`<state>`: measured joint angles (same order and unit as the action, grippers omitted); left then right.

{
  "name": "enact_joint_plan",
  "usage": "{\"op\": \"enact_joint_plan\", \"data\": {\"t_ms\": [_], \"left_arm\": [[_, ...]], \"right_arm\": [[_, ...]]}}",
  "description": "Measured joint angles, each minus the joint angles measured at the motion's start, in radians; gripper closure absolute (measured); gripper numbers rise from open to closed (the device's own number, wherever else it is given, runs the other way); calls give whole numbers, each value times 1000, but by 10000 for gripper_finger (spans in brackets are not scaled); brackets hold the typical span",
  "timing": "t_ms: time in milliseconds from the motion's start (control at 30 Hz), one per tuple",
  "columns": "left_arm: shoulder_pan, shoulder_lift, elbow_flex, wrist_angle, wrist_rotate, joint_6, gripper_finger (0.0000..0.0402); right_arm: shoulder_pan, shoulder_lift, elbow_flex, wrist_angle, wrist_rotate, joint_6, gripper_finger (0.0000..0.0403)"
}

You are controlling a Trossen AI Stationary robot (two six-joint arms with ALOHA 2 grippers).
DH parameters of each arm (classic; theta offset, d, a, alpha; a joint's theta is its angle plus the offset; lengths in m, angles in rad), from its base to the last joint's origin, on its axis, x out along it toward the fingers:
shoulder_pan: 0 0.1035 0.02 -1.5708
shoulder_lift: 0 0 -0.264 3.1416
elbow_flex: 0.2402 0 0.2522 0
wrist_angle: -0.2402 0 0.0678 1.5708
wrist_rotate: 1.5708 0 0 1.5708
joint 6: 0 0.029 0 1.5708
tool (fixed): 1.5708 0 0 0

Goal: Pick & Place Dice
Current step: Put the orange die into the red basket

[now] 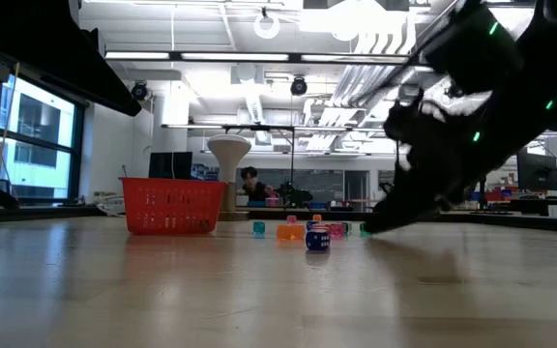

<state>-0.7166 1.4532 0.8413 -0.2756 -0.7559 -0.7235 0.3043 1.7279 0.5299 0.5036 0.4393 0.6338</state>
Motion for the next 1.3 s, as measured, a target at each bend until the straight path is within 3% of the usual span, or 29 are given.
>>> {"op": "enact_joint_plan", "data": {"t_ms": [200,467,733,900,1067,1300], "left_arm": [[0,0,0,0,0,3,245],[-3,0,0,16,0,16,245],[-40,0,0,23,0,17,245],[-57,0,0,25,-1,19,245],[-60,0,0,22,-1,19,245],[-59,0,0,18,-1,19,245]], "right_arm": [[59,0,148,70,4,-191,370],[-22,34,347,73,-93,-393,370],[-147,240,582,-3,-298,-417,370],[-175,342,751,-153,-291,-443,370],[-200,408,823,-213,-250,-455,360],[-214,405,825,-214,-222,-455,289]]}}
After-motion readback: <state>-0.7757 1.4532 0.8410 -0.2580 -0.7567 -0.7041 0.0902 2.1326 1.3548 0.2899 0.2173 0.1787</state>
